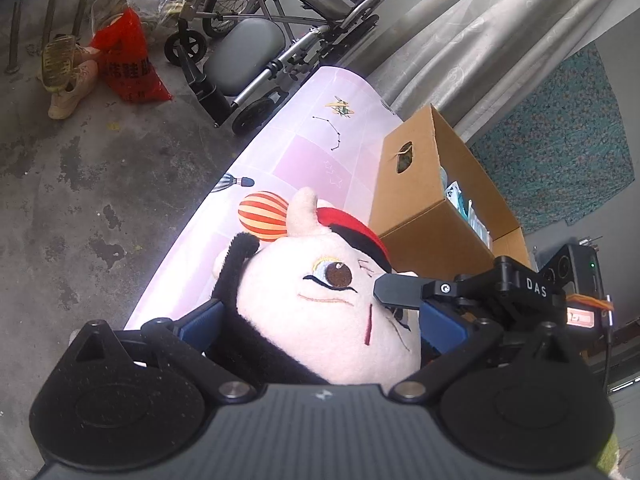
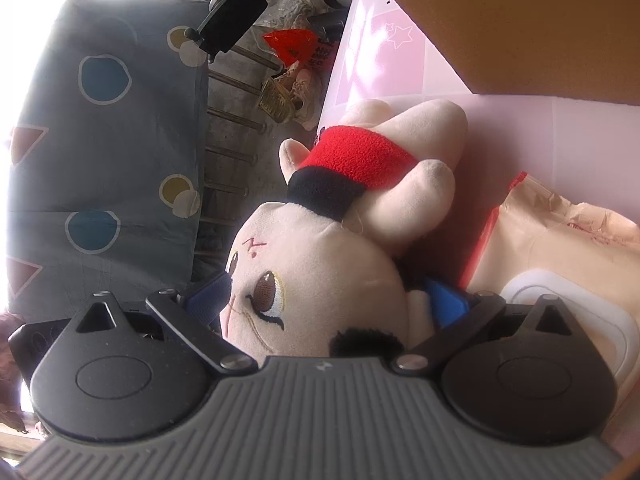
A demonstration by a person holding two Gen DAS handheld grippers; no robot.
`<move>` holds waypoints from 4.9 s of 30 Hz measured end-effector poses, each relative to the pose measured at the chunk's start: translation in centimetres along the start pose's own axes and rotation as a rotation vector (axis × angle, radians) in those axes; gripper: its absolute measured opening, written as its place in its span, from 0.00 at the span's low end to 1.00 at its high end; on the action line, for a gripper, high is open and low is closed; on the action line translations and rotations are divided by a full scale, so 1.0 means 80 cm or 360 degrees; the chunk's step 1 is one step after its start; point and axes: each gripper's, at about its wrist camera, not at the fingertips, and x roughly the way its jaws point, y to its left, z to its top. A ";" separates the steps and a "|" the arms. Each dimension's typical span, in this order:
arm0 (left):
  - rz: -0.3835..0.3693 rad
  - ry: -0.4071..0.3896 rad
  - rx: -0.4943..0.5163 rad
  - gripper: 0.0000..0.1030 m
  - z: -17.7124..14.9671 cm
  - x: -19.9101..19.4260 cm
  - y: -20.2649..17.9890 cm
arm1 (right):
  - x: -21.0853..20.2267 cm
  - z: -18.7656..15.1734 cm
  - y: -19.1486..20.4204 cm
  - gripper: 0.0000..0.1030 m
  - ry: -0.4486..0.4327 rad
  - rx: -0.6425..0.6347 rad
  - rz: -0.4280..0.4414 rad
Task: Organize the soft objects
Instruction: 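Grasp the plush doll with the left tool while the right tool grasps its body, then lift and carry the plush doll with both tools into the cardboard box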
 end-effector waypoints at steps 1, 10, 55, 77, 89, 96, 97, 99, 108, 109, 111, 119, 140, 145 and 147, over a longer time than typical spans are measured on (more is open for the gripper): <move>-0.0002 0.0003 -0.0011 1.00 0.001 -0.001 0.001 | 0.001 0.001 0.000 0.99 -0.0001 0.0002 0.0002; 0.0063 0.0063 -0.0001 1.00 -0.011 -0.012 -0.005 | -0.002 -0.005 0.010 0.83 0.0042 -0.0090 0.0024; 0.0135 0.0227 0.0265 0.93 -0.206 -0.108 -0.119 | -0.163 -0.239 -0.096 0.84 -0.0050 0.0012 0.0371; 0.0110 0.0514 0.0485 1.00 -0.188 -0.050 -0.101 | -0.051 -0.228 -0.114 0.99 0.0341 0.0152 0.0438; 0.0173 0.0566 0.0562 1.00 -0.195 -0.040 -0.114 | -0.057 -0.237 -0.116 0.89 0.0361 0.0088 0.0484; 0.0170 0.0579 0.0538 1.00 -0.202 -0.044 -0.128 | -0.074 -0.241 -0.100 0.86 0.0353 0.0043 0.0429; 0.0167 0.0580 0.0535 1.00 -0.205 -0.045 -0.130 | -0.078 -0.242 -0.100 0.86 0.0351 0.0030 0.0420; 0.0162 0.0573 0.0543 1.00 -0.209 -0.049 -0.138 | -0.086 -0.246 -0.097 0.86 0.0347 0.0005 0.0405; 0.0084 0.0532 0.0653 1.00 -0.222 -0.059 -0.186 | -0.139 -0.261 -0.100 0.86 0.0253 -0.0020 0.0407; 0.0072 0.0530 0.0670 1.00 -0.223 -0.058 -0.192 | -0.147 -0.263 -0.103 0.86 0.0236 -0.0016 0.0407; 0.0043 0.0529 0.0718 1.00 -0.226 -0.054 -0.208 | -0.165 -0.266 -0.109 0.86 0.0194 -0.0001 0.0405; -0.0091 0.0530 0.0894 1.00 -0.229 -0.029 -0.271 | -0.240 -0.273 -0.141 0.86 -0.0015 0.0063 0.0359; -0.0535 0.0277 0.1170 1.00 -0.105 0.072 -0.480 | -0.475 -0.146 -0.153 0.86 -0.0665 0.0019 0.0074; -0.0584 0.0296 0.1110 1.00 -0.044 0.146 -0.507 | -0.501 -0.062 -0.172 0.86 -0.0726 0.0068 -0.0002; -0.0593 0.0316 0.1071 1.00 -0.020 0.182 -0.514 | -0.502 -0.023 -0.183 0.86 -0.0730 0.0110 -0.0031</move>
